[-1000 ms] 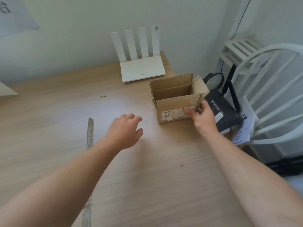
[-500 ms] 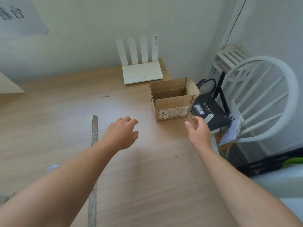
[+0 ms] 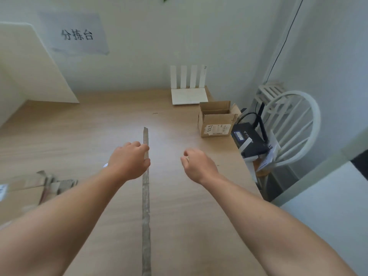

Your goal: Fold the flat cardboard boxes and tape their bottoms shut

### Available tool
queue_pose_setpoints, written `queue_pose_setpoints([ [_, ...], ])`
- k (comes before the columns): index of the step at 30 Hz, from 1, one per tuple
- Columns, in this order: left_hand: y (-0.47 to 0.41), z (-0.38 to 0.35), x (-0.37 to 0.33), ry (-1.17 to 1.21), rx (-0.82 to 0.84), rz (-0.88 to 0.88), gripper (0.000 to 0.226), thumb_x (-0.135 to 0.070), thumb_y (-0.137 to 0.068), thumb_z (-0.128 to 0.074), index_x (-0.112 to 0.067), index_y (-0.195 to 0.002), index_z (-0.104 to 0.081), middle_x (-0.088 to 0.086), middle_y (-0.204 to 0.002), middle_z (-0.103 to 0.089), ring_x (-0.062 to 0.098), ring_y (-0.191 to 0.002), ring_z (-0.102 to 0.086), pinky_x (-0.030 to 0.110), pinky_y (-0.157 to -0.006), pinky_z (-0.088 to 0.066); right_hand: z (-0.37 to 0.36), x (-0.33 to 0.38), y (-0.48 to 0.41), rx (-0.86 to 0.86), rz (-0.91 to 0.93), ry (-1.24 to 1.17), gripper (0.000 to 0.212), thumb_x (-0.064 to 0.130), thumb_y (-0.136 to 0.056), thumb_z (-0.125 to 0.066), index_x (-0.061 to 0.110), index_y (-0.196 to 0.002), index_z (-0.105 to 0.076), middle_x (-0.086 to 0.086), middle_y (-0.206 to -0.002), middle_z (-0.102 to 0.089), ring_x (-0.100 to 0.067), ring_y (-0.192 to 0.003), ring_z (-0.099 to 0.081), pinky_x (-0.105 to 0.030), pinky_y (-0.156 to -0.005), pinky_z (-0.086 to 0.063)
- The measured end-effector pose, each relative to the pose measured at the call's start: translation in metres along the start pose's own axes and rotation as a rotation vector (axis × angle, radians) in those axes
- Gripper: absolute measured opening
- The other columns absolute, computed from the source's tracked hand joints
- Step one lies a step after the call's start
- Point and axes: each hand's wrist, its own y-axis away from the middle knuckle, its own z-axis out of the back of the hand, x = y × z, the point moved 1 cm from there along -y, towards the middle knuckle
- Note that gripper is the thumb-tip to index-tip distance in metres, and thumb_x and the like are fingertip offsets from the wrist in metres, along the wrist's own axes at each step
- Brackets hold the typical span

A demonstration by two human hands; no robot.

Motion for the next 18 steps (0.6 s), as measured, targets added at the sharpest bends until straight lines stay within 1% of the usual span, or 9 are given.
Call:
queue_pose_setpoints([
  [2, 0.045, 0.005, 0.027, 0.013, -0.002, 0.038, 0.045, -0.039, -0.097, -0.044, -0.025, -0.140, -0.046, -0.001, -0.138, -0.052, 0.023, -0.126, -0.046, 0.037, -0.098, -0.042, -0.004, 0.041, 0.027, 0.010, 0.074, 0.080, 0.030, 0.036, -0.103, -0.039, 0.016, -0.118, -0.055, -0.006, -0.121, -0.057, -0.031, -0.109, -0.053, -0.037, -0.082, -0.039],
  [5, 0.119, 0.007, 0.073, 0.024, -0.014, 0.100, 0.044, -0.039, -0.097, -0.045, -0.027, -0.139, -0.047, -0.003, -0.135, -0.052, 0.022, -0.123, -0.048, 0.036, -0.095, -0.042, -0.017, 0.105, 0.070, 0.001, 0.181, 0.176, 0.034, 0.038, -0.102, -0.039, 0.015, -0.124, -0.053, -0.008, -0.124, -0.056, -0.033, -0.112, -0.053, -0.039, -0.086, -0.040],
  [8, 0.196, 0.010, 0.122, 0.041, -0.006, 0.170, 0.043, -0.038, -0.095, -0.047, -0.025, -0.136, -0.050, -0.001, -0.133, -0.053, 0.024, -0.121, -0.050, 0.036, -0.094, -0.045, -0.038, 0.168, 0.114, -0.013, 0.286, 0.263, 0.034, 0.038, -0.102, -0.039, 0.013, -0.121, -0.053, -0.008, -0.120, -0.056, -0.034, -0.110, -0.054, -0.039, -0.078, -0.034],
  [11, 0.267, 0.014, 0.167, 0.018, -0.034, 0.224, 0.038, -0.038, -0.095, -0.048, -0.022, -0.128, -0.055, -0.001, -0.132, -0.055, 0.025, -0.118, -0.054, 0.035, -0.091, -0.047, -0.062, 0.225, 0.151, -0.013, 0.388, 0.338, 0.036, 0.038, -0.102, -0.039, 0.013, -0.126, -0.051, -0.009, -0.122, -0.055, -0.034, -0.108, -0.055, -0.040, -0.077, -0.034],
  [13, 0.310, 0.016, 0.195, -0.003, -0.040, 0.273, 0.040, -0.040, -0.095, -0.049, -0.024, -0.131, -0.055, -0.004, -0.134, -0.054, 0.023, -0.120, -0.053, 0.033, -0.092, -0.044, -0.077, 0.260, 0.173, -0.017, 0.445, 0.372, 0.036, 0.038, -0.102, -0.039, 0.013, -0.123, -0.052, -0.009, -0.123, -0.055, -0.034, -0.106, -0.055, -0.040, -0.076, -0.034],
  [16, 0.357, 0.013, 0.234, -0.016, -0.045, 0.324, 0.043, -0.042, -0.094, -0.049, -0.025, -0.133, -0.054, -0.004, -0.136, -0.053, 0.022, -0.124, -0.049, 0.034, -0.098, -0.043, -0.101, 0.303, 0.197, 0.011, 0.523, 0.402, 0.033, 0.039, -0.102, -0.040, 0.014, -0.119, -0.052, -0.009, -0.118, -0.056, -0.034, -0.105, -0.054, -0.038, -0.074, -0.032],
  [18, 0.377, 0.009, 0.257, -0.013, -0.039, 0.372, 0.041, -0.042, -0.095, -0.049, -0.025, -0.132, -0.054, -0.004, -0.136, -0.051, 0.022, -0.124, -0.048, 0.034, -0.095, -0.043, -0.115, 0.327, 0.205, 0.038, 0.560, 0.407, 0.033, 0.039, -0.102, -0.041, 0.015, -0.120, -0.052, -0.009, -0.119, -0.056, -0.034, -0.107, -0.053, -0.039, -0.075, -0.031],
])
